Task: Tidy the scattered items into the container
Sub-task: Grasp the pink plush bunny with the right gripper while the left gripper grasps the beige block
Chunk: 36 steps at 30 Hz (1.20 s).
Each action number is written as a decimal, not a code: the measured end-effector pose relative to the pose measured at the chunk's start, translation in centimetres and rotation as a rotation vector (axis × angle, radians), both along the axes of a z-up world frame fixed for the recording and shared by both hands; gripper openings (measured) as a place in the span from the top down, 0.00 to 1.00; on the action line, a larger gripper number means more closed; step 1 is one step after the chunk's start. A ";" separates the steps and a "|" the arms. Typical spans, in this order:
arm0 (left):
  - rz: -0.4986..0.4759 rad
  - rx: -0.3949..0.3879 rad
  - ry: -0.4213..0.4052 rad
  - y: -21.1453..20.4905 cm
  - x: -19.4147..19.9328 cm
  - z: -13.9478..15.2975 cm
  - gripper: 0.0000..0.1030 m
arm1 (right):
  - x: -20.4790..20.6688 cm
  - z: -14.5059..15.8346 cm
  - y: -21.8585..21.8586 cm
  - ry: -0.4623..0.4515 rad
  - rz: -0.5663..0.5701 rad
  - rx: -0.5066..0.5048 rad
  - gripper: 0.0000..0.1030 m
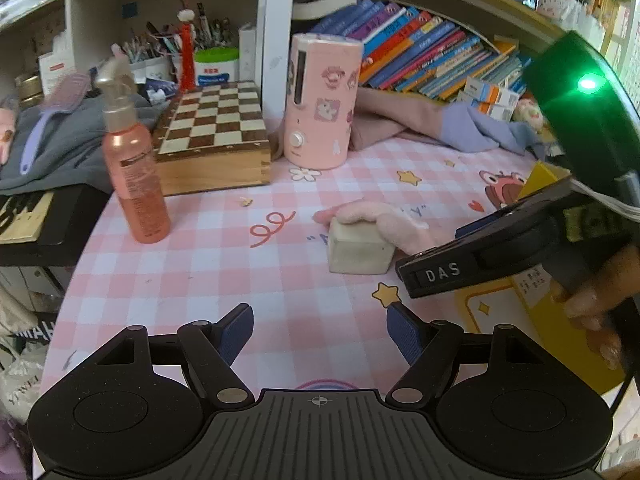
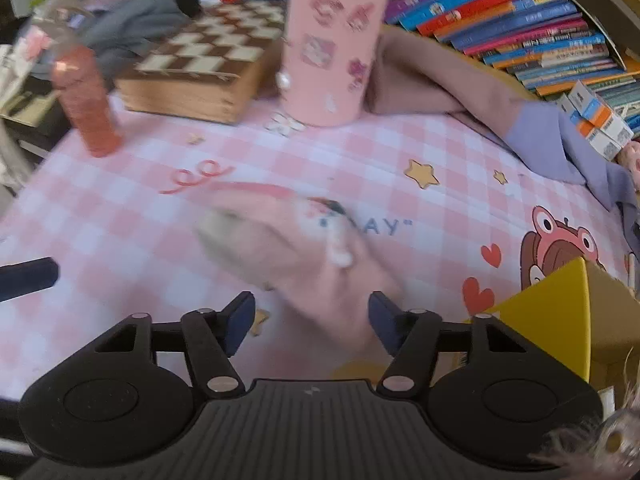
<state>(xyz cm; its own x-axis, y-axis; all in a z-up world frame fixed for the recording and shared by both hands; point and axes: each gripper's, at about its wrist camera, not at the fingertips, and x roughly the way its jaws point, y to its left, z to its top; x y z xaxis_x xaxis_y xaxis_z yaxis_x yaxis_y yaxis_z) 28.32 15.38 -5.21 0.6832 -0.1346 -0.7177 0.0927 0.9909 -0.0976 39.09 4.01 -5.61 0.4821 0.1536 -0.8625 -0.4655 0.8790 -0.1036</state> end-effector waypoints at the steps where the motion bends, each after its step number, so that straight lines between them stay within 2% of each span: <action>1: -0.004 0.003 0.004 -0.1 0.4 -0.2 0.27 | 0.5 -0.3 0.0 0.002 -0.009 -0.009 0.46; 3: -0.012 0.008 0.012 -0.4 1.2 -0.7 0.27 | 1.3 -0.9 -0.1 0.011 -0.028 -0.010 0.48; 6: -0.027 0.014 0.023 -0.8 2.3 -1.3 0.27 | 1.9 -1.3 -0.3 0.015 -0.034 0.008 0.58; 8: -0.041 0.019 0.027 -1.2 3.0 -1.7 0.27 | 2.0 -1.2 -0.5 0.010 -0.033 0.029 0.74; 11: -0.062 0.025 0.027 -1.8 4.0 -2.3 0.27 | 2.2 -0.2 -1.2 -0.018 -0.039 0.094 0.91; 15: -0.089 0.033 0.018 -2.7 5.4 -2.8 0.27 | 2.1 1.5 -2.0 -0.086 -0.069 0.139 0.92; 22: -0.114 0.067 0.001 -4.2 7.9 -3.5 0.27 | 2.5 1.8 -2.6 -0.072 -0.097 0.176 0.93; 26: -0.108 0.058 -0.006 -4.2 8.4 -3.7 0.28 | 2.6 2.0 -2.9 -0.078 -0.101 0.190 0.93; 27: -0.108 0.057 -0.008 -4.2 8.4 -3.7 0.30 | 2.6 2.1 -2.9 -0.079 -0.103 0.193 0.93; 28: -0.110 0.054 -0.010 -4.2 8.4 -3.7 0.39 | 2.6 2.1 -3.0 -0.078 -0.104 0.194 0.93; 30: -0.116 0.042 -0.007 -4.1 8.3 -3.8 0.48 | 2.5 2.1 -3.0 -0.076 -0.104 0.201 0.95; 36: -0.125 0.022 -0.010 -3.5 7.4 -2.9 0.57 | 1.9 2.7 -3.2 -0.077 -0.109 0.230 0.96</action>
